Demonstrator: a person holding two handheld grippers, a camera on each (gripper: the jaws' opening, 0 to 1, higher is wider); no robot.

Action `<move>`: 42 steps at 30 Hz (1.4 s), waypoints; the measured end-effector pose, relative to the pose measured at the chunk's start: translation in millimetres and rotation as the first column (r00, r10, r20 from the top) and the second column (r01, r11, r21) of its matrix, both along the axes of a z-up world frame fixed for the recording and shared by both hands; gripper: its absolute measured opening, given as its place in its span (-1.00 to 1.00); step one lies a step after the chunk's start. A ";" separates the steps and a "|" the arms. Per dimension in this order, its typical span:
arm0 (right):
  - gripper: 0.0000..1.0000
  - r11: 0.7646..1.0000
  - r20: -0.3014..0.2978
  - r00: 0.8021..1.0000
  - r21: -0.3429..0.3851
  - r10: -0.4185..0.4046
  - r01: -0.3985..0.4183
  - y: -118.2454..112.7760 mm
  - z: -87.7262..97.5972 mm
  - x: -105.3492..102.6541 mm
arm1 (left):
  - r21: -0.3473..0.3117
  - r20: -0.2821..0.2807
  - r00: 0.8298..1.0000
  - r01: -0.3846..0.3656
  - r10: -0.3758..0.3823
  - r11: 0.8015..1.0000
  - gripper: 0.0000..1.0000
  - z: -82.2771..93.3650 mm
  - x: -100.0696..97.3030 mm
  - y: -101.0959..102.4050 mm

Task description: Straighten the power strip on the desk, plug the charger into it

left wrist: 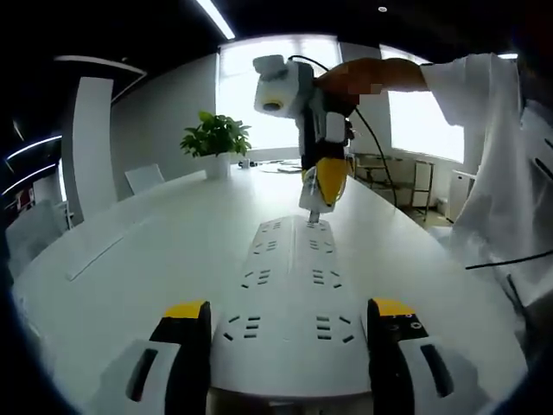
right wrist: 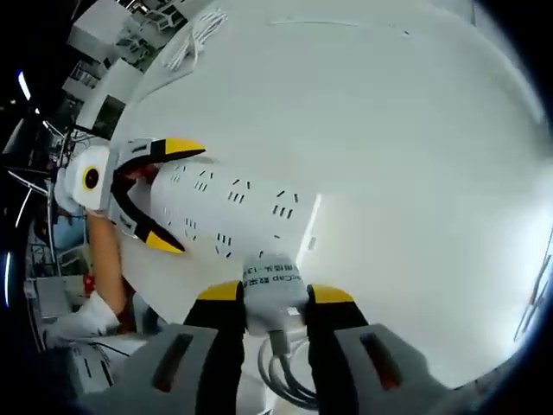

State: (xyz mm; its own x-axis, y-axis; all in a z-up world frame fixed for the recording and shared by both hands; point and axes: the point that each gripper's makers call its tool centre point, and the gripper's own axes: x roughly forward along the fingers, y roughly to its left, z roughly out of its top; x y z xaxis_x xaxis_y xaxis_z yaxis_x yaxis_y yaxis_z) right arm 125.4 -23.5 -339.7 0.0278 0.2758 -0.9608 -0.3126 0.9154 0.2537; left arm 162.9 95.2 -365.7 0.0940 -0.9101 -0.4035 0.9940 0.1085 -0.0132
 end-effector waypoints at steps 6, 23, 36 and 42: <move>-0.47 0.998 -0.008 0.998 -0.029 -0.058 0.058 0.8 1.2 2.4 | 0.005 0.004 1.000 0.001 -0.001 1.000 0.49 -0.3 -0.2 -0.6; -0.47 0.981 0.015 0.982 -0.045 -0.189 0.190 4.0 -2.5 5.3 | 0.002 0.006 1.000 0.003 -0.003 1.000 0.48 0.8 0.3 -1.6; -0.49 0.979 0.050 0.985 -0.108 -0.167 0.171 3.5 -0.4 7.8 | 0.011 0.014 1.000 0.002 -0.003 1.000 0.47 0.7 1.2 -2.5; -0.49 0.977 0.052 0.985 -0.130 -0.165 0.170 4.1 -0.4 8.9 | 0.010 0.018 1.000 0.004 -0.004 1.000 0.46 0.6 0.7 -2.5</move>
State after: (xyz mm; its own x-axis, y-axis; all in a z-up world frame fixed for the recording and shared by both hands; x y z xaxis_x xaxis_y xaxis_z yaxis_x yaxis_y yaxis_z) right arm 134.3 -19.4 -340.1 0.1029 0.1328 -0.9858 -0.1595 0.9804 0.1154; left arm 163.7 92.7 -365.1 0.0980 -0.9065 -0.4106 0.9945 0.1047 0.0062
